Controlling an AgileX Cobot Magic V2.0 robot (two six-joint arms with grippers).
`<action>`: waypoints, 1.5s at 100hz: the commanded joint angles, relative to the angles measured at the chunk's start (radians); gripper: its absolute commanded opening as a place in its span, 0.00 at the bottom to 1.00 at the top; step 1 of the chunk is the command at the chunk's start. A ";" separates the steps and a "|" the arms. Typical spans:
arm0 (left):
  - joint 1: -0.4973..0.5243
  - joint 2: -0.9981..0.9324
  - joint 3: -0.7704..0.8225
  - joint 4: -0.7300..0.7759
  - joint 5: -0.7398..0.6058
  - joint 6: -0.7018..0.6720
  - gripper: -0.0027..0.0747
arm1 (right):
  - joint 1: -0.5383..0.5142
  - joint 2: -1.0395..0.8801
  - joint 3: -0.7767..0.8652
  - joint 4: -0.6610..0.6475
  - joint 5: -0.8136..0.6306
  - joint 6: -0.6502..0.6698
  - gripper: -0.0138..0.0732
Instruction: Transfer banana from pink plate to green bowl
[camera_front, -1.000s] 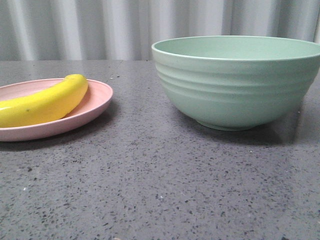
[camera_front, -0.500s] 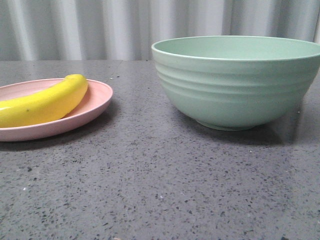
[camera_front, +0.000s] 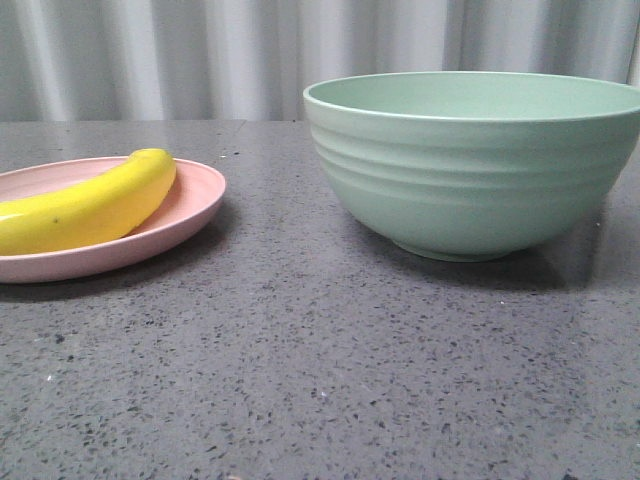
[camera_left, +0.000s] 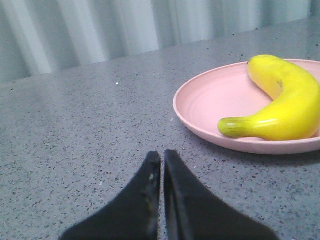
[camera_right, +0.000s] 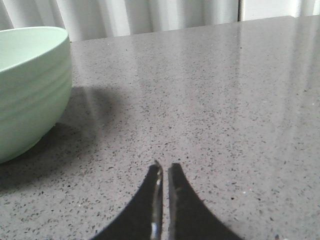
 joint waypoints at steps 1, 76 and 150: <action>0.002 -0.028 0.009 -0.010 -0.089 0.001 0.01 | -0.006 -0.024 0.020 -0.002 -0.085 -0.003 0.09; 0.002 -0.028 0.009 -0.027 -0.101 0.001 0.01 | -0.006 -0.024 0.020 -0.002 -0.085 -0.003 0.09; 0.002 -0.009 -0.099 -0.144 -0.194 0.001 0.01 | -0.004 -0.015 -0.091 0.001 -0.042 -0.003 0.09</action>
